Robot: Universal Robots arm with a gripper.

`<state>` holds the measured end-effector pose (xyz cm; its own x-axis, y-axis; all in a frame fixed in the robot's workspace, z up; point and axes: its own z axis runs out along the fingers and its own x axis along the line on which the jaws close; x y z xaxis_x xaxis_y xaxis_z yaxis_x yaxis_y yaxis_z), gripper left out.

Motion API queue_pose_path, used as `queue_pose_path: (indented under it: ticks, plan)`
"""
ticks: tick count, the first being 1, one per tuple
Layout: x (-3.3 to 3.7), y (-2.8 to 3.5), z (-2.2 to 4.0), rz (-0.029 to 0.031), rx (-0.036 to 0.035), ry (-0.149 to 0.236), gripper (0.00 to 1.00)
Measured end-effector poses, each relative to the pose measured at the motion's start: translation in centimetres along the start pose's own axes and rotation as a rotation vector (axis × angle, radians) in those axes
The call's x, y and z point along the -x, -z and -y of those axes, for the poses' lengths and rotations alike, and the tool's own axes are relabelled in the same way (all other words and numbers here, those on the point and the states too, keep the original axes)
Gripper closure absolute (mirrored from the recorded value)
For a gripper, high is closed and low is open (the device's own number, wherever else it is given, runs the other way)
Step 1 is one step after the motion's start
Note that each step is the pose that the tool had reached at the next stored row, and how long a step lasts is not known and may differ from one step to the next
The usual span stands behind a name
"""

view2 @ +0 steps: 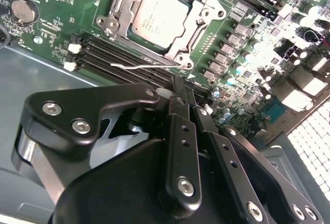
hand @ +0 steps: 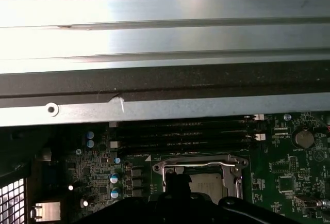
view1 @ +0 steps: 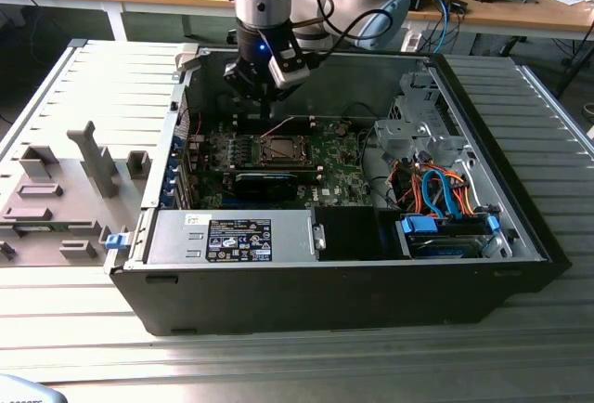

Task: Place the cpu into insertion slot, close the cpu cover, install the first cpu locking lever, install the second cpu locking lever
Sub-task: 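Install the first cpu locking lever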

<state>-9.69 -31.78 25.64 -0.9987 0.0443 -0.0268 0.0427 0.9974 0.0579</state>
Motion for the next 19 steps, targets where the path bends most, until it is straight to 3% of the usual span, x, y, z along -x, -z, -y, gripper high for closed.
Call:
queue_pose_path:
  ticks: [19]
  plan:
    - [0.28, -0.28, 0.0, 0.0, -0.0001, -0.001, 0.89]
